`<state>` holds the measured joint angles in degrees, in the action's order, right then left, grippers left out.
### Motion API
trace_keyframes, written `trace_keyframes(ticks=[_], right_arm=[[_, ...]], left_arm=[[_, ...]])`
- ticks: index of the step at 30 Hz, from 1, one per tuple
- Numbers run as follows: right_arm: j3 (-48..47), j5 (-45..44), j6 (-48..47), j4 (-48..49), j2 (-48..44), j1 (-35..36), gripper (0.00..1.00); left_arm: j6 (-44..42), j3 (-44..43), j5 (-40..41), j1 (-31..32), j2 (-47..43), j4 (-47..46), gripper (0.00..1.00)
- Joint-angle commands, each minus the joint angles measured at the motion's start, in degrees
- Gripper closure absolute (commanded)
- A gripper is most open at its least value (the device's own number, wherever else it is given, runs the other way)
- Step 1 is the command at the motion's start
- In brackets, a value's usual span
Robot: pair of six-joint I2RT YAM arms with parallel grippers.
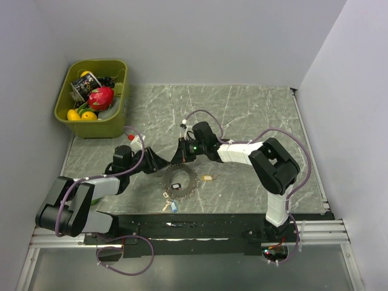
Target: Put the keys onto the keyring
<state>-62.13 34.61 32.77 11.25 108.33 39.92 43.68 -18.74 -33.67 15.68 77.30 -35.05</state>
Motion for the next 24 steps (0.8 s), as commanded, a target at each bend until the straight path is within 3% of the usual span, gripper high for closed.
trace_keyframes(ticks=[1, 7, 15, 20, 24], right_arm=[[2.5, 0.9, -0.6, 5.5, -4.3, -0.5, 1.00], [6.8, 2.0, -1.3, 9.9, -10.6, -0.5, 1.00], [10.4, 2.9, -3.4, 13.9, -20.3, -0.5, 1.00], [16.7, 5.6, -0.4, 24.9, -24.5, -0.4, 1.00], [19.3, 6.7, 0.2, 28.3, -26.9, -0.3, 1.00]], left_arm=[[-0.4, 2.2, -5.6, -0.1, -0.5, -13.4, 0.61], [-0.4, 5.4, -5.0, -0.1, -7.2, -16.2, 0.61], [-2.0, 5.1, -3.1, -0.1, -21.6, -7.9, 0.60], [-1.4, 3.3, -6.1, 0.1, -28.2, -5.6, 0.60], [-3.6, 0.9, -5.4, 0.2, -32.6, 1.4, 0.60]])
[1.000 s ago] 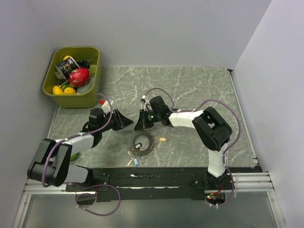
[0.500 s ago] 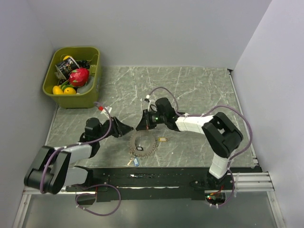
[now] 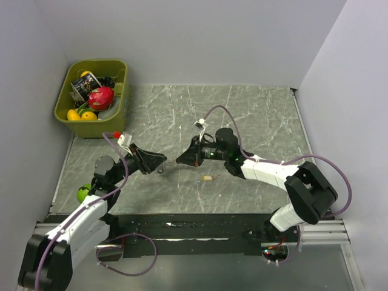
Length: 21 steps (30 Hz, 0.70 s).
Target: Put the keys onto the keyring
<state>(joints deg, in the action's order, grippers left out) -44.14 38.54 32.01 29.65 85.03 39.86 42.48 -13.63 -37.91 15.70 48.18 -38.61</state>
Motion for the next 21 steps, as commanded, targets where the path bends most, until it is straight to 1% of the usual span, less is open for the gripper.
trace_keyframes(ticks=[1, 4, 9, 14, 15, 21], right_arm=[[1.6, 3.3, 0.8, 10.0, -3.9, -0.2, 1.00], [1.7, 4.1, -0.1, 10.0, -4.8, 0.0, 1.00], [1.5, 5.5, -1.6, 9.3, -6.5, 0.0, 1.00], [1.5, 7.9, -2.7, 8.9, -8.8, 0.0, 1.00], [1.3, 8.2, -2.9, 8.7, -9.0, 0.0, 1.00], [0.7, 8.7, -3.4, 7.4, -10.2, 0.0, 1.00]], left_arm=[[-3.2, -4.7, -0.9, 0.2, -3.9, 7.3, 0.60], [-3.5, -6.5, -1.2, 0.6, -3.7, 9.1, 0.60], [-3.8, -7.6, -3.3, 1.7, -0.9, 8.6, 0.61], [-3.7, -6.2, -7.1, 3.7, 0.9, 4.0, 0.61], [-3.6, -6.1, -7.9, 4.0, 1.3, 1.9, 0.61], [-2.8, -5.8, -11.0, 6.0, 1.6, -2.2, 0.57]])
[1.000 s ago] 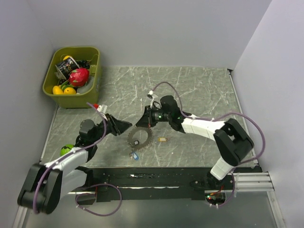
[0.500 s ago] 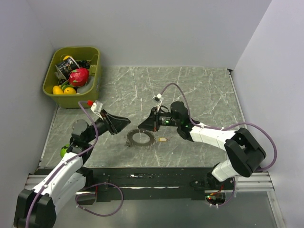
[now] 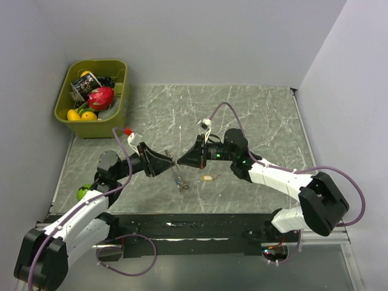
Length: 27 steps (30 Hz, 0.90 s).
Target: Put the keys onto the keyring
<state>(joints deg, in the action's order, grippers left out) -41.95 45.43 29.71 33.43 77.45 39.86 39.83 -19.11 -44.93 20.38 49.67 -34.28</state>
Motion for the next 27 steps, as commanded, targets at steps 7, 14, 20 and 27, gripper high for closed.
trace_keyframes(ticks=[7, 14, 20, 27], right_arm=[[-0.9, 1.6, -0.1, 4.8, -3.1, 0.0, 1.00], [-0.7, 1.6, 0.3, 4.9, -4.1, 0.0, 1.00], [-0.4, 1.3, 0.5, 4.9, -4.3, 0.0, 1.00], [-0.2, -2.2, -0.5, 0.4, -4.0, 0.0, 1.00]], left_arm=[[-2.7, -1.7, -3.3, 4.5, 0.4, -3.5, 0.59], [-2.7, -2.1, -2.8, 5.3, 0.5, -4.0, 0.87], [-3.6, -3.7, 0.4, 5.6, -2.5, -0.6, 0.99], [-5.1, -4.0, 4.5, 5.8, -2.5, 4.3, 0.99]])
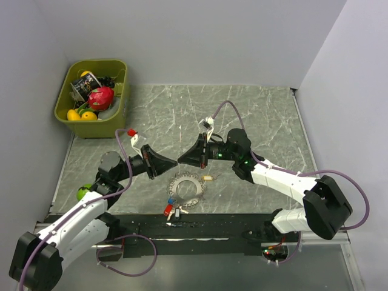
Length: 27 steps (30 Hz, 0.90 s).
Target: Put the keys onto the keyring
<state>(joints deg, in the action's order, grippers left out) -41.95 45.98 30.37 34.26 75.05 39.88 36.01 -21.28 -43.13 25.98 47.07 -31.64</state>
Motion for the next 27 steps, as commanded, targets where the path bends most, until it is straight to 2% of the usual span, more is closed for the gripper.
trace_keyframes(ticks=[1, 5, 8, 9, 11, 12, 14, 15, 20, 23, 27], right_arm=[[-0.2, -3.8, -2.2, -2.2, -2.4, -0.2, 1.00], [0.8, -11.3, -5.1, -10.8, -5.0, -0.1, 1.00], [2.4, -17.4, -7.2, -18.2, -7.0, -0.1, 0.94], [3.6, -19.1, -7.3, -19.6, -7.5, -0.2, 0.89], [5.6, -22.9, -8.0, -24.0, -8.9, -0.2, 0.83], [6.4, -23.8, -8.0, -25.0, -9.2, -0.2, 0.79], [8.5, -26.5, -7.7, -28.2, -10.1, -0.2, 0.71], [9.2, -27.2, -7.6, -29.2, -10.4, -0.2, 0.61], [13.2, -31.5, -6.8, -32.9, -12.3, -0.2, 0.39], [13.8, -33.3, -7.3, -34.3, -12.8, 0.4, 0.32], [11.4, -38.0, -8.3, -40.7, -11.1, 3.9, 0.29]], left_arm=[[-1.3, -1.8, 3.1, 0.2, 0.4, 2.3, 0.99], [-2.9, -2.4, 5.3, 0.3, 1.8, 5.4, 0.97], [-3.3, -2.7, 7.9, 0.5, 3.1, 7.5, 0.83], [-3.6, -2.6, 8.1, 0.7, 3.7, 7.9, 0.72], [-3.9, -2.6, 9.3, 1.3, 5.7, 8.3, 0.63], [-4.0, -2.6, 9.5, 1.5, 6.4, 8.3, 0.54], [-4.2, -2.5, 10.2, 2.3, 9.1, 8.1, 0.47], [-4.2, -2.5, 10.4, 2.7, 10.0, 8.0, 0.41], [-3.8, -2.9, 12.2, 4.8, 16.6, 6.1, 0.30], [-3.6, -3.6, 12.4, 5.8, 19.7, 4.8, 0.20], [-3.2, -4.5, 13.4, 7.3, 21.8, 4.4, 0.10]])
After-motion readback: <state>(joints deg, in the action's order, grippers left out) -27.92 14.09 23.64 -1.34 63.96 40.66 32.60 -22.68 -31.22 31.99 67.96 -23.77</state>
